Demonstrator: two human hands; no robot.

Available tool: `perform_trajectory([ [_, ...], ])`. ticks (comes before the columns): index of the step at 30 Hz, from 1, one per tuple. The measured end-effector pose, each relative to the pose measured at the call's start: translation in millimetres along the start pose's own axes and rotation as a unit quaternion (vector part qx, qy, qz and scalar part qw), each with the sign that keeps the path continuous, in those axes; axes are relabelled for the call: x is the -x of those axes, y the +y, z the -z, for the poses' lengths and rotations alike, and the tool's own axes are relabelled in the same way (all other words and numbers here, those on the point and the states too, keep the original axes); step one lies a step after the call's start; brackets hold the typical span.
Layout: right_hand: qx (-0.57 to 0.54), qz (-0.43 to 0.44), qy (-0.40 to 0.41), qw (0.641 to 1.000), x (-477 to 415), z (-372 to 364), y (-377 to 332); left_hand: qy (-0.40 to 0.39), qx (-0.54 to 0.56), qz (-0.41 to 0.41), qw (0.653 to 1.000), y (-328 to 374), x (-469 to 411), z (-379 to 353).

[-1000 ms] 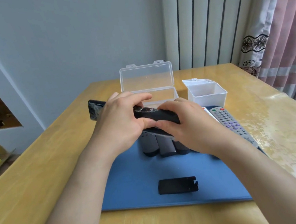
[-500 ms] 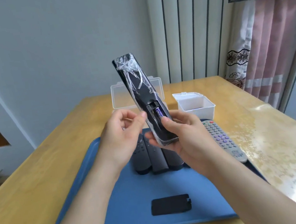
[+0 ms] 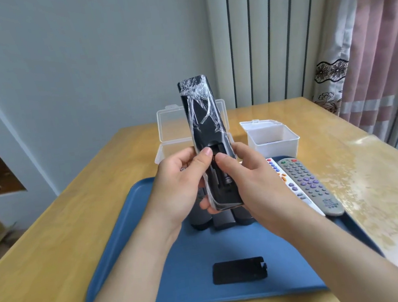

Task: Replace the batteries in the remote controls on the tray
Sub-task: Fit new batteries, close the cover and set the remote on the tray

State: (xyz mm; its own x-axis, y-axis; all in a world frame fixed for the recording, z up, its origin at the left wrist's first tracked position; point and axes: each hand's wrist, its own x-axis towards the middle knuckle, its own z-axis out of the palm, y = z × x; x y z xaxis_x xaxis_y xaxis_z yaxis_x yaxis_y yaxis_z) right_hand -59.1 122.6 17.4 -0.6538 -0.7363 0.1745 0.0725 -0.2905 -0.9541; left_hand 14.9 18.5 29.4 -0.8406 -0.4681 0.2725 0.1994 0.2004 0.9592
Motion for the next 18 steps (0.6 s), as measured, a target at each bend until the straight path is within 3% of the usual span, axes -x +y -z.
perform_trajectory([
  [3, 0.003, 0.002, 0.013, 1.000, -1, 0, 1, 0.013, 0.053, 0.034, 0.998, 2, -2, 0],
  [6, -0.018, -0.018, 0.027, 0.999, -1, 5, -2, 0.070, 0.189, 0.093, 0.975, 2, -7, 9],
  [10, -0.043, -0.049, 0.044, 0.997, -2, 10, -6, 0.028, 0.270, 0.097, 0.958, 1, -6, 16],
  [18, -0.052, -0.045, 0.079, 0.995, -8, 14, -2, 0.060, 0.096, -0.041, 0.993, 1, -4, 9],
])
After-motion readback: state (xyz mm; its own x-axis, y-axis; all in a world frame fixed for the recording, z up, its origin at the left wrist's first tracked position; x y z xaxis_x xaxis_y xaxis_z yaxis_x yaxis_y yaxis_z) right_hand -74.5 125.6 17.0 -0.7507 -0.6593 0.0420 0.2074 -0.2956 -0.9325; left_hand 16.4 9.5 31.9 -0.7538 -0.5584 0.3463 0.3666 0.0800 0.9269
